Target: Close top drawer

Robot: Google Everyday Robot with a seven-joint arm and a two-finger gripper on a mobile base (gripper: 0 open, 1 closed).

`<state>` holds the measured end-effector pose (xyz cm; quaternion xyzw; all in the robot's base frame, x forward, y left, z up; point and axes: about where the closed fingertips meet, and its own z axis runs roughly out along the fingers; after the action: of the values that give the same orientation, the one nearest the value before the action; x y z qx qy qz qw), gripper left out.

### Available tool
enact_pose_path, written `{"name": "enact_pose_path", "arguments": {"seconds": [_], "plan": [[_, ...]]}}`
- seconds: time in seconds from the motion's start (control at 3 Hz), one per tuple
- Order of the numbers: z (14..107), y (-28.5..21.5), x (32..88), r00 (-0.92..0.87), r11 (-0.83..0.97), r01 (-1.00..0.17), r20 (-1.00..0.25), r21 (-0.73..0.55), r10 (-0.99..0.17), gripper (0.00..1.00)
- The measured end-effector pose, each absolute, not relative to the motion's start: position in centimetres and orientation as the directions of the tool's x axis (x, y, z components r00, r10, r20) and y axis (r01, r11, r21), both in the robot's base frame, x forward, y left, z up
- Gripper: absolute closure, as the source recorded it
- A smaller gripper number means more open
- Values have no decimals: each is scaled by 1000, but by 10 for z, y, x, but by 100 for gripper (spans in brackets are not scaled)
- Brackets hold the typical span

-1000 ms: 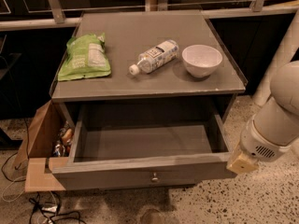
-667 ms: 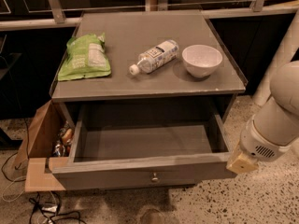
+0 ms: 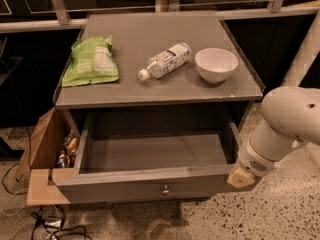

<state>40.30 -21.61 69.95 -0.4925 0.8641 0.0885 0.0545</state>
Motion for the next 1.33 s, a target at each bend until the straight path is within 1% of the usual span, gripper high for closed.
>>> {"name": "enact_pose_path", "arguments": {"seconds": [0.33, 1.33], "plan": [[685, -206, 428, -509, 506, -860, -190, 72, -839, 100], [674, -204, 428, -528, 521, -849, -174, 87, -831, 100]]}}
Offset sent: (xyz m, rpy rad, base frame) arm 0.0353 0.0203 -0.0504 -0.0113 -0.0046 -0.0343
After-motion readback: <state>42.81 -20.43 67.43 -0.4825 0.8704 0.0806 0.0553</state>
